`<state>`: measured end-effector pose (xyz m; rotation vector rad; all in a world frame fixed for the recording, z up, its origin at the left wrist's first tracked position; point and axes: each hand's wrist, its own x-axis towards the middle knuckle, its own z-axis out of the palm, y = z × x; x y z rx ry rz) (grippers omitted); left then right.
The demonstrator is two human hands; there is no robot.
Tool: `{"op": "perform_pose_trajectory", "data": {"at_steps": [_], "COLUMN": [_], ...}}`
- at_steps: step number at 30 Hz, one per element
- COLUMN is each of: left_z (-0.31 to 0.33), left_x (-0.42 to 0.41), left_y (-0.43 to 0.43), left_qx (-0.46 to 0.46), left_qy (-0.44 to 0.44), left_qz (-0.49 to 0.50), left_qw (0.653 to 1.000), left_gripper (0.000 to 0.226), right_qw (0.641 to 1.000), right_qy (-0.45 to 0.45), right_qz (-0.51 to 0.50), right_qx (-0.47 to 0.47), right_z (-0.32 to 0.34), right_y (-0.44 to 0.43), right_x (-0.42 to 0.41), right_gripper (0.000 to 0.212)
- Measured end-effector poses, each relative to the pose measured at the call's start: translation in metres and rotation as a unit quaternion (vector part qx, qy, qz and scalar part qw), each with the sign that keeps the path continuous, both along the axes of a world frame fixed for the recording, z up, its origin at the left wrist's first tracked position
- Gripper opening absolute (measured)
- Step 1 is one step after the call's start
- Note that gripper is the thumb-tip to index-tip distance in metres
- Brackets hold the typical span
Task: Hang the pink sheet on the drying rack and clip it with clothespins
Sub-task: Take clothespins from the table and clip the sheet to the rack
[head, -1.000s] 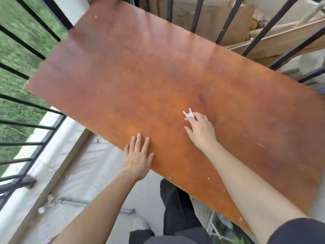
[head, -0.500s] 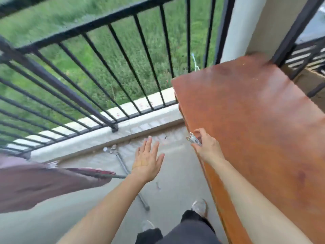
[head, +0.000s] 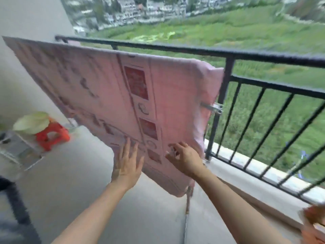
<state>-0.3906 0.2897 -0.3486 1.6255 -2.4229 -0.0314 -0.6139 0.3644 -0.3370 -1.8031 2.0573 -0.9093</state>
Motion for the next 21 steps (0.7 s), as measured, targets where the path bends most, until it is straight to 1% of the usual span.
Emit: {"op": "perform_pose_trajectory", "data": {"at_steps": [4,7,13,15,17,19,21], "left_z": [0.024,0.038,0.041,0.036,0.03,0.024,0.024], "left_x": [0.116,0.182,0.277,0.3,0.322,0.345,0.365], "left_y": [-0.058,-0.088,-0.157,-0.191,-0.234,-0.287,-0.345], "left_qx": [-0.024,-0.043,-0.062,-0.06,-0.059,-0.059,-0.048], "left_qy": [0.028,0.037,0.062,0.06,0.047,0.016,-0.016], "left_qz": [0.148,0.209,0.286,0.298,0.306,0.312,0.318], "left_qw": [0.988,0.976,0.954,0.951,0.949,0.948,0.947], "left_gripper": [0.067,0.068,0.069,0.072,0.071,0.069,0.069], "right_qw": [0.997,0.994,0.982,0.976,0.972,0.969,0.968], "right_qy": [0.027,0.011,-0.077,-0.099,-0.112,-0.117,-0.132], "right_qz": [0.07,0.107,0.175,0.193,0.208,0.212,0.211], "right_qx": [0.015,0.015,0.003,-0.006,-0.023,-0.042,-0.038], "right_z": [0.019,0.026,0.027,0.021,0.012,0.003,-0.002], "right_y": [-0.097,-0.16,-0.28,-0.326,-0.375,-0.432,-0.491], "right_x": [0.087,0.143,0.249,0.279,0.307,0.333,0.356], "right_gripper": [0.044,0.042,0.041,0.034,0.026,0.023,0.024]}}
